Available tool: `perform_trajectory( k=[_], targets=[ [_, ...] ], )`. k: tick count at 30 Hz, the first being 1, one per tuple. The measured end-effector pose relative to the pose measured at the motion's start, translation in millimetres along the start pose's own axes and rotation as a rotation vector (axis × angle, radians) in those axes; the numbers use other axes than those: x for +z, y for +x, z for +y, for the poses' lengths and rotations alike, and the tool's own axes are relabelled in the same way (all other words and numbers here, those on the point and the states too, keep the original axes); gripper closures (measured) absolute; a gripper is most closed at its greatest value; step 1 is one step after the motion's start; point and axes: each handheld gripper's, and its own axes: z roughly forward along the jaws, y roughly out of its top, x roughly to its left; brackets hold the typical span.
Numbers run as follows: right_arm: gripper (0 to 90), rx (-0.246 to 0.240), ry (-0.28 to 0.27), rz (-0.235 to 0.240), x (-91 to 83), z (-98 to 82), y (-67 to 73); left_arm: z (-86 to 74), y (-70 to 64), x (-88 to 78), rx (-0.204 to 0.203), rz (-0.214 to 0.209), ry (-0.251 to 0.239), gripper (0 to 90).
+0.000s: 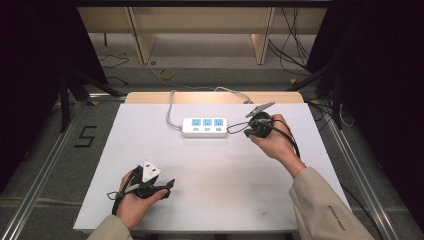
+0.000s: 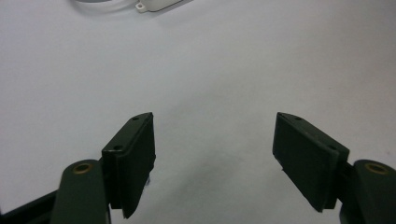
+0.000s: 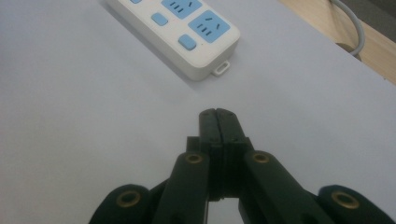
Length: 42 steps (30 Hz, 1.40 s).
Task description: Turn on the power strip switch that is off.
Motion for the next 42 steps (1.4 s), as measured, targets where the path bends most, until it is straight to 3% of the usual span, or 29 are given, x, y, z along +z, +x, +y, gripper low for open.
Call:
perform_trajectory(
  k=[42],
  targets=[
    [90.0, -0.011, 0.028, 0.001, 20.1, 25.3, 4.0, 0.2, -0.7, 0.3, 0.009, -0.006, 0.001, 29.7]
  ],
)
